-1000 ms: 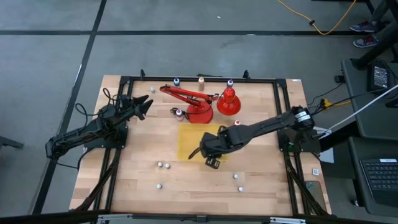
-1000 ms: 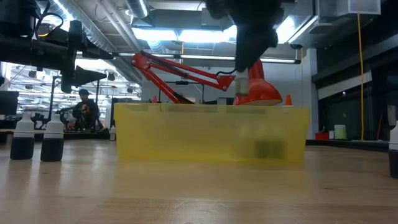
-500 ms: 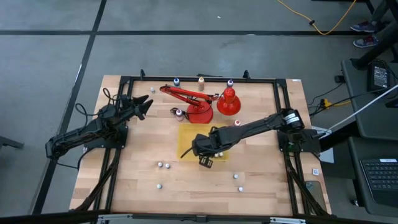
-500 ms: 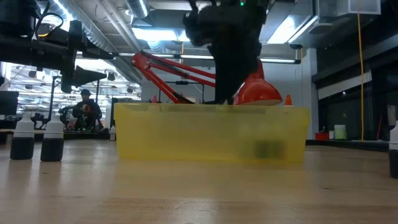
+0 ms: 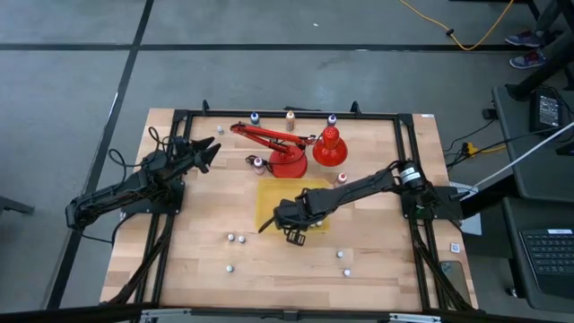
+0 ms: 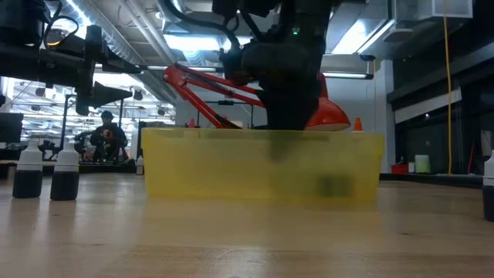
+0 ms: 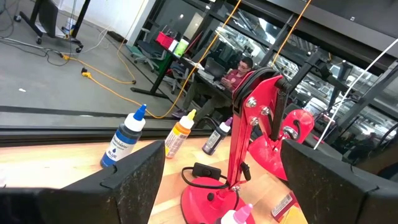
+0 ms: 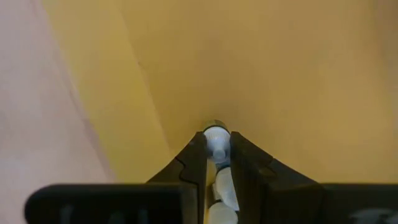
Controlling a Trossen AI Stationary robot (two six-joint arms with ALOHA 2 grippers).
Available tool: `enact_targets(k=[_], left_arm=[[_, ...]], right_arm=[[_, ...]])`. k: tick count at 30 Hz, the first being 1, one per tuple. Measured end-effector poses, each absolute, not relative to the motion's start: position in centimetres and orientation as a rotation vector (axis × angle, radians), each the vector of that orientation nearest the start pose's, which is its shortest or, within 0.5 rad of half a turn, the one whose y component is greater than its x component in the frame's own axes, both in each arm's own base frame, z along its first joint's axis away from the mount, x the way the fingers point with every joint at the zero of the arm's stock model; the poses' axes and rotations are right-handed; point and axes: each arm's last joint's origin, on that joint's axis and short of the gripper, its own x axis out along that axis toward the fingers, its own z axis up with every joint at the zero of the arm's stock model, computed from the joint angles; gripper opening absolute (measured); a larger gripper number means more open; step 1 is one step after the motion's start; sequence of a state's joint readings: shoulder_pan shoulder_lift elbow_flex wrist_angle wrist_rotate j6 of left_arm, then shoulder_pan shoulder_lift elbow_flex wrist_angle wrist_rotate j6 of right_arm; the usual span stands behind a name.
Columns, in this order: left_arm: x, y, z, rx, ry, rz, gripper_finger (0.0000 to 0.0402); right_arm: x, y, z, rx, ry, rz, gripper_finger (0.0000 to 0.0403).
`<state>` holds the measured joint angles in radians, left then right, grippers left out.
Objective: Pick & Place food coloring
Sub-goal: Put the small green food bottle into the yellow bin, then put the small black food bottle into the yellow bin
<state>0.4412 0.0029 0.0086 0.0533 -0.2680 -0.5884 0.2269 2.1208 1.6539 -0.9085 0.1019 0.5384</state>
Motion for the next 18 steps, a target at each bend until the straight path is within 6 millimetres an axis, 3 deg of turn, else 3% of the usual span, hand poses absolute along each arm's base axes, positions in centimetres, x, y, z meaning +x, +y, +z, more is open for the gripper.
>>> enact_targets(k=[14,18], left_arm=[[8.4,4.8,17.1,-0.558,-0.267,0.67,0.0313],[8.4,4.8,17.1,-0.558,-0.267,0.67,0.0311]], right_arm=[[41.2,9.0,17.8,0.273,1.36,-0.235,0.0129],[40.8,8.8,18.7,0.269,1.348,-0.243,0.0133]])
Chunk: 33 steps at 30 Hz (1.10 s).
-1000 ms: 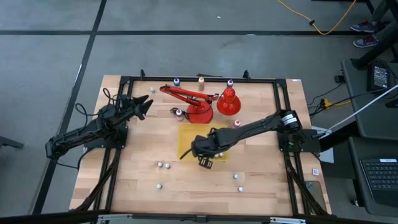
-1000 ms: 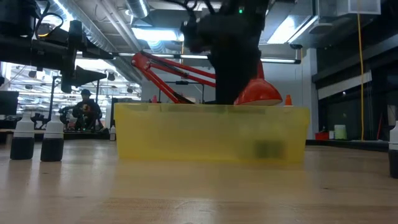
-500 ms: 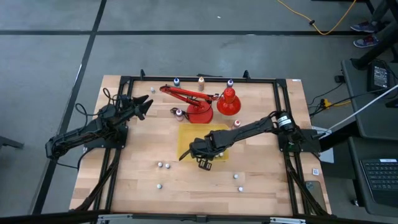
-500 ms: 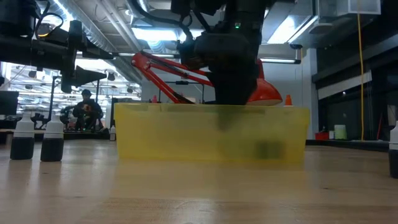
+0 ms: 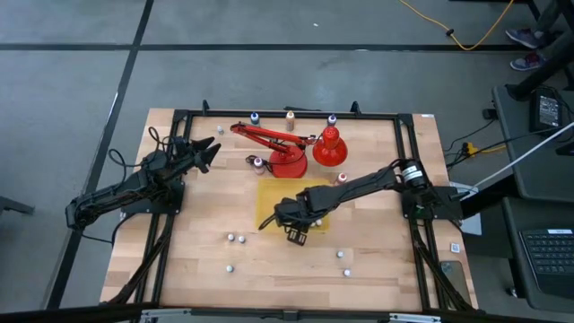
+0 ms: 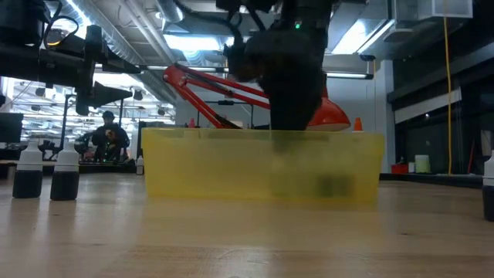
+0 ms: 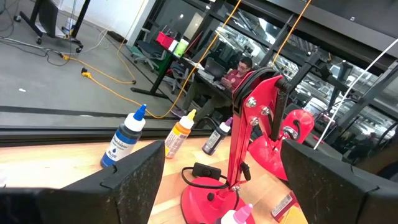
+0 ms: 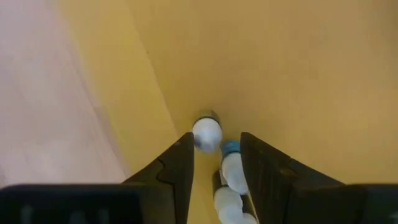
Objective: Pick & Place food coloring
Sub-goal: Put the small black food bottle into the yellow bin
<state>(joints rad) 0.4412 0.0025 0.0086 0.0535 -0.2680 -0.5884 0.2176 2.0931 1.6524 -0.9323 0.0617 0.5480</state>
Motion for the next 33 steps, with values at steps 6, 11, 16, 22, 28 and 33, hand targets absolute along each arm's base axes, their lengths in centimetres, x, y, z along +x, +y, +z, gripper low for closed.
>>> enact_targets(k=[6,11,16,22,28,33], left_arm=[[8.4,4.8,17.1,-0.558,-0.267,0.67,0.0313],[8.4,4.8,17.1,-0.558,-0.267,0.67,0.0311],[8.4,4.8,17.1,-0.558,-0.267,0.67,0.0312],[8.4,4.8,17.1,-0.558,-0.267,0.67,0.0311],[8.4,4.8,17.1,-0.558,-0.267,0.67,0.0313],[8.4,4.8,17.1,-0.558,-0.267,0.67,0.0311]], right_arm=[[39.9,8.5,21.6,0.276,1.284,-0.287,0.0134],[38.5,9.0,24.0,0.36,1.254,-0.337,0.0134],[36.8,11.0,25.8,0.46,1.237,-0.367,0.0152],[35.0,13.7,26.9,0.553,1.234,-0.401,0.0226],[32.7,16.4,26.1,0.639,1.284,-0.454,0.0271],[30.5,17.7,24.5,0.68,1.326,-0.52,0.0277]])
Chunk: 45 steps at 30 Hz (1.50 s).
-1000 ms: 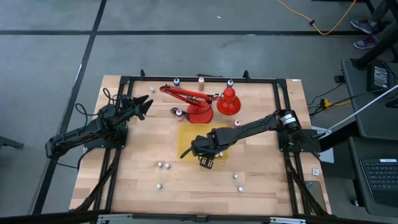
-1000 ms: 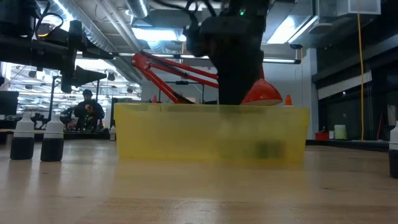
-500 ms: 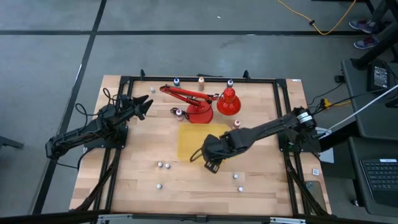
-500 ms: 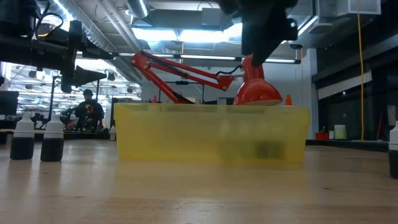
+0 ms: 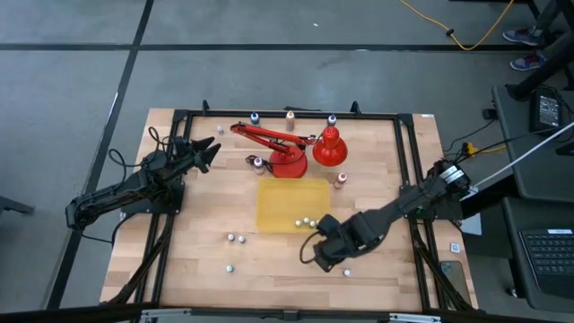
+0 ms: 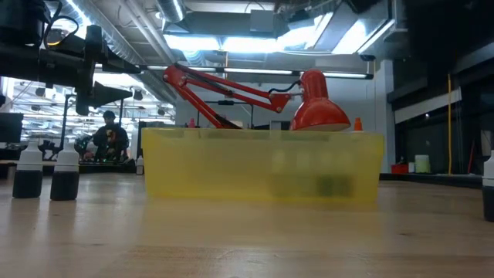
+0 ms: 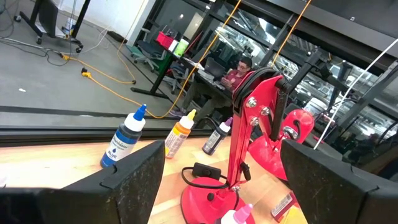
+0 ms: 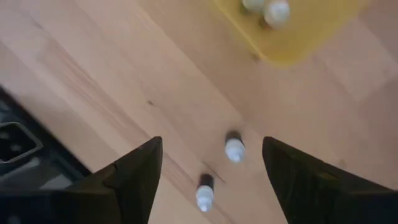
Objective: Pick & Place food coloring
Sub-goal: Put the small black food bottle into the yellow bin
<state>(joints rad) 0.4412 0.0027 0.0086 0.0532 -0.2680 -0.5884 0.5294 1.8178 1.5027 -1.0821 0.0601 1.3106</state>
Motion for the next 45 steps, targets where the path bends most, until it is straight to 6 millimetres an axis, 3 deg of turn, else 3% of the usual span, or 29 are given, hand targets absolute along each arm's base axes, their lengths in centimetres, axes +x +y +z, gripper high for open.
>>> enact_targets(k=[11,27,32,37,45], left_arm=[[8.4,4.8,17.1,-0.558,-0.267,0.67,0.0311],[8.4,4.8,17.1,-0.558,-0.267,0.67,0.0313],[8.4,4.8,17.1,-0.558,-0.267,0.67,0.0311],[8.4,4.8,17.1,-0.558,-0.267,0.67,0.0313],[8.4,4.8,17.1,-0.558,-0.267,0.67,0.0312]], right_arm=[[28.5,18.9,21.0,0.693,1.371,-0.529,0.0277],[28.0,18.5,15.2,0.679,1.378,-0.511,0.0277],[28.2,18.6,15.1,0.671,1.359,-0.503,0.0274],[28.1,18.6,15.1,0.674,1.371,-0.499,0.0241],[28.0,18.7,15.1,0.688,1.401,-0.488,0.0152]])
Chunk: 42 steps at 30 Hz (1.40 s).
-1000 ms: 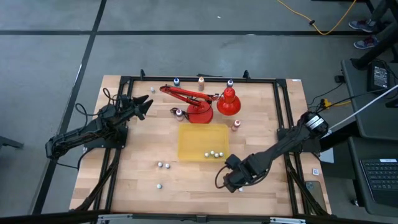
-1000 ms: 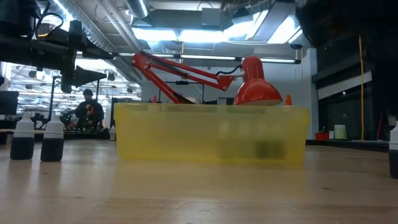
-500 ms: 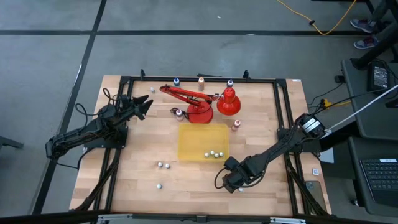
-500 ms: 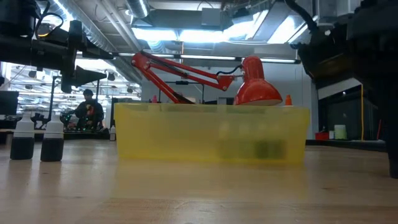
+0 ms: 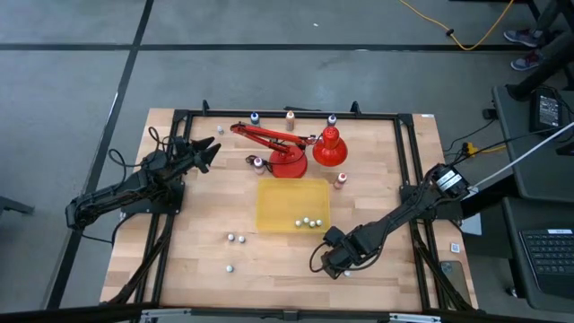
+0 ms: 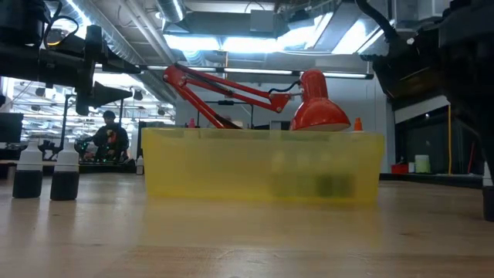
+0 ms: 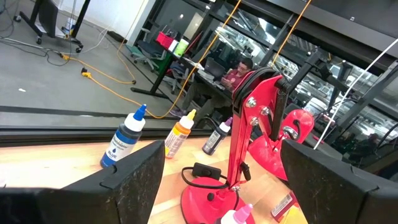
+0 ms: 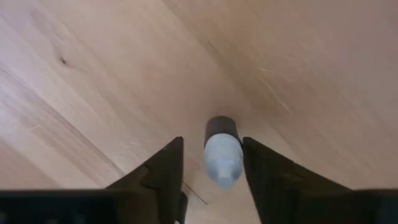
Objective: Pick & Place food coloring
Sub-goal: Put the small black food bottle into the yellow bin
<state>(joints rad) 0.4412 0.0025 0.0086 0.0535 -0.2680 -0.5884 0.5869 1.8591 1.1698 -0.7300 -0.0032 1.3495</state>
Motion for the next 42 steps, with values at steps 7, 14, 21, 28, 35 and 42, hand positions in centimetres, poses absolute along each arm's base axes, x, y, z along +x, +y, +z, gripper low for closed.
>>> enact_targets(k=[7,14,21,28,35,42], left_arm=[[8.4,4.8,17.1,-0.558,-0.267,0.67,0.0311],[8.4,4.8,17.1,-0.558,-0.267,0.67,0.0313],[8.4,4.8,17.1,-0.558,-0.267,0.67,0.0311],[8.4,4.8,17.1,-0.558,-0.267,0.67,0.0311],[8.4,4.8,17.1,-0.558,-0.267,0.67,0.0313],[8.4,4.8,17.1,-0.558,-0.267,0.67,0.0311]], right_arm=[[28.1,18.7,15.4,0.668,1.409,-0.48,0.0082],[28.3,18.7,16.4,0.623,1.434,-0.48,0.0083],[28.7,18.5,19.4,0.521,1.491,-0.453,0.0083],[30.3,17.3,23.7,0.43,1.51,-0.365,0.0082],[32.9,13.8,26.5,0.39,1.434,-0.318,0.008],[34.9,8.8,26.2,0.351,1.402,-0.373,0.0082]])
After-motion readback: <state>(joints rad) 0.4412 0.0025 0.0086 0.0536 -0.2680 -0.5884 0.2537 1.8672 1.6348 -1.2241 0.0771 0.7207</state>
